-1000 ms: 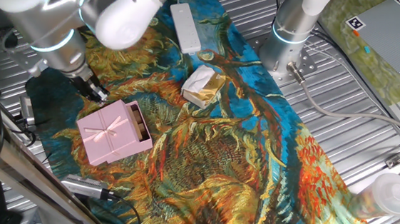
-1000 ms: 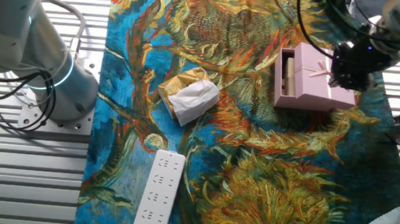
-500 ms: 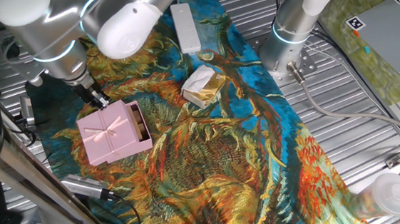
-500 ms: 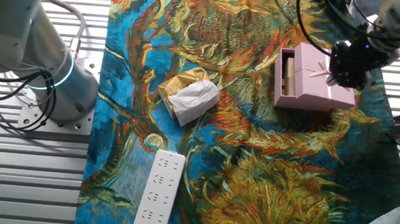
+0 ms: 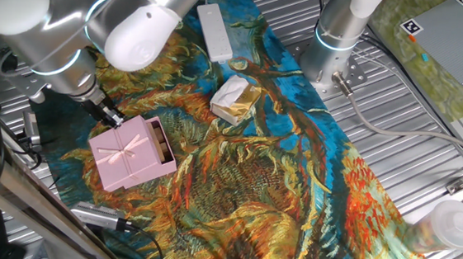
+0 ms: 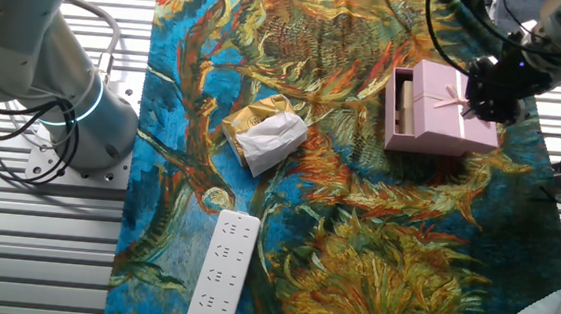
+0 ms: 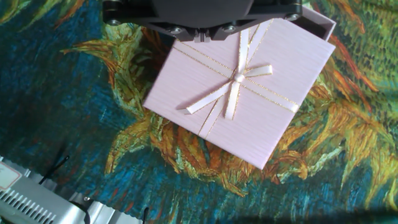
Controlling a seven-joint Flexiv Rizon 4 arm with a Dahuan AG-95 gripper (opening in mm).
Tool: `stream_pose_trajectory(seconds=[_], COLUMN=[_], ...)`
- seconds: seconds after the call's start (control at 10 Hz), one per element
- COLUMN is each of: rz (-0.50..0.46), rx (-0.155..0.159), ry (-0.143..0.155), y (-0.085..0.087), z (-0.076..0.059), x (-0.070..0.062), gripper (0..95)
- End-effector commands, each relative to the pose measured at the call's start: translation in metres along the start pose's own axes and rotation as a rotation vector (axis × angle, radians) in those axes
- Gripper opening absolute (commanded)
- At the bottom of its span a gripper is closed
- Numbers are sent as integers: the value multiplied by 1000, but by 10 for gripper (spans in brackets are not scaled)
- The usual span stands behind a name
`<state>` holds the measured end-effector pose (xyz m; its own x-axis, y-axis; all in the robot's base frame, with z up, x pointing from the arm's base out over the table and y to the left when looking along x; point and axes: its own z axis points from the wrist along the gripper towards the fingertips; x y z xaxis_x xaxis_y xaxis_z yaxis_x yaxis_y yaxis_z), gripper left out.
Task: Slide the outer casing onto the gift box
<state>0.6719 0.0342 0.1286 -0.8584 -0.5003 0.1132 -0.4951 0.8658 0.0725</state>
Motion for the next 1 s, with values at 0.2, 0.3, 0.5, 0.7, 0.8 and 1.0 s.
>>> stream_pose_trajectory(seconds=[0.2, 0.3, 0.5, 0.7, 0.8, 1.0], rz=[-1, 4, 9, 33, 68, 83], rx=[7, 11, 9, 1, 6, 8], ry=[5, 7, 2, -10, -6, -3], y=[0, -1, -1, -1, -1, -1], z=[0, 0, 0, 0, 0, 0], x=[1, 1, 1, 1, 1, 1], gripper=[0, 0, 0, 0, 0, 0])
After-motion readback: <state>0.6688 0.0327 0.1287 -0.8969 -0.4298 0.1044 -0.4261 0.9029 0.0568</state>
